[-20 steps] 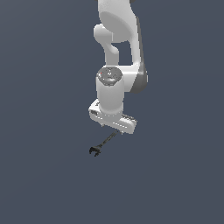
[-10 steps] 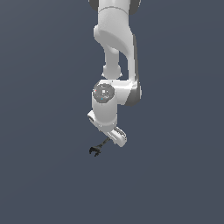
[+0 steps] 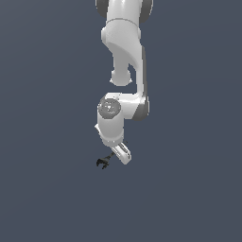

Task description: Pick up the object and move it to a goal position.

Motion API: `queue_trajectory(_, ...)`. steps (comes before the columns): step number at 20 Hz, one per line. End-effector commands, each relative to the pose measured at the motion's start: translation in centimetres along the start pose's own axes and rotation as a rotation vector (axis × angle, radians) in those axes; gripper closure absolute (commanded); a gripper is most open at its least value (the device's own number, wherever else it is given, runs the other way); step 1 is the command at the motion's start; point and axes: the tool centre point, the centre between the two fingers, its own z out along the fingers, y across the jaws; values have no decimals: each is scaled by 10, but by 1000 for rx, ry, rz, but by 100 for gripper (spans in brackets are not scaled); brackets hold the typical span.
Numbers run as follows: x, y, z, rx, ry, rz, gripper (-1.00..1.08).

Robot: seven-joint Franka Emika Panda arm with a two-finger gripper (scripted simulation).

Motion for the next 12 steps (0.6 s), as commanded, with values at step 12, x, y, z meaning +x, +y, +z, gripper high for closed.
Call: queue_trajectory(12,1,1,27,-1,1,18,-92)
